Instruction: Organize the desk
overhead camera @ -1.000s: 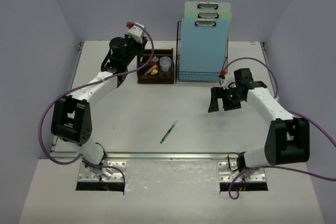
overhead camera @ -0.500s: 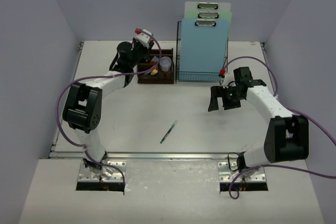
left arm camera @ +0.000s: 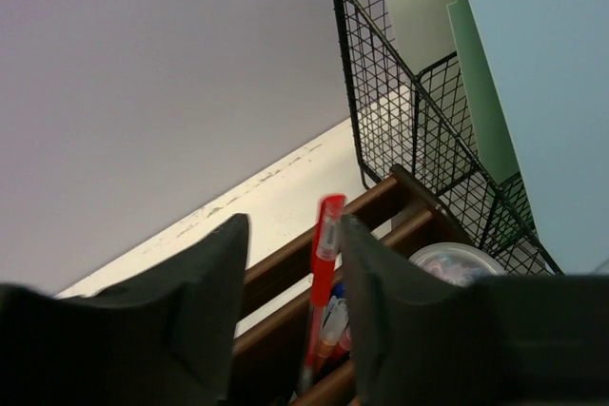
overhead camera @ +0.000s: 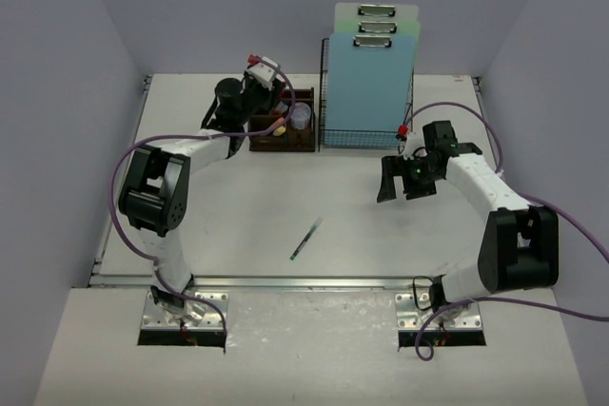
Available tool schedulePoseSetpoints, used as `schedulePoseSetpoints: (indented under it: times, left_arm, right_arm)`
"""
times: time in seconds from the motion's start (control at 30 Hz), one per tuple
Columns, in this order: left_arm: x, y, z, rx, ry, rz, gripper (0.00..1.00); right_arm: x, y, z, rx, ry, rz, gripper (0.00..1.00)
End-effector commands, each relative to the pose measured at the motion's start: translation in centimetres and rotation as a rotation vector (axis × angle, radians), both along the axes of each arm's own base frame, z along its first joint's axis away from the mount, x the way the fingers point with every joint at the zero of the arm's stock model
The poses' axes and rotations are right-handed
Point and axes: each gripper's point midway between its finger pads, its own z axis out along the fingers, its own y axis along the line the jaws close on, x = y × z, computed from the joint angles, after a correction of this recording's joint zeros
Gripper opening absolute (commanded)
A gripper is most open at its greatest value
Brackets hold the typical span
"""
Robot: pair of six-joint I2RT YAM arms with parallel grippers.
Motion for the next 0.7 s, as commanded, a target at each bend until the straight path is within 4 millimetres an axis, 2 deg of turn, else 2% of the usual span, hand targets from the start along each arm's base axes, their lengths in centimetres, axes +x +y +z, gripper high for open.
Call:
schedulePoseSetpoints:
  times: [0.0,0.07,0.17,0.2,0.23,0.27,0.37,0.43,0.67]
  left_arm:
    - [-1.4,-0.1,6.1,-0.049,-0.094,-0.018,0.5]
    - [-2.9,0.0,9.1,-0.066,-0.105,-0.035,0.56]
    - [-5.2,-0.2,12.4,-0.095,-0.086,-0.074,0.62]
    - [-6.2,-0.3,14.5,-0.106,-0.087,-0.092,0.63]
    - [-6.8,-0.8,13.0,-0.095,-0.009,-0.116,0.65]
    - [-8.5,-1.6,13.5,-0.085,0.051,-0.162,0.68]
    - [-12.4,-1.9,13.5,-0.067,0.124,-0.201,0.71]
    - [-14.7,-1.9,11.7,-0.041,0.195,-0.216,0.71]
    - [-18.8,-1.8,8.8,-0.062,0.259,-0.256,0.6]
  right_arm:
    - [1.3,0.1,1.6,0.003,-0.061,0.003,0.99]
    - [1.2,0.2,1.8,0.007,-0.066,0.004,0.99]
    - [1.1,0.3,2.1,0.014,-0.071,0.007,0.99]
    - [1.1,0.3,2.1,0.015,-0.075,0.006,0.99]
    - [1.0,0.3,2.2,0.017,-0.076,0.008,0.99]
    - [1.0,0.3,2.3,0.019,-0.083,0.009,0.99]
    - [0.8,0.4,2.2,0.02,-0.084,0.013,0.99]
    - [0.6,0.4,2.1,0.026,-0.082,0.011,0.99]
    - [0.6,0.6,2.2,0.04,-0.081,0.01,0.99]
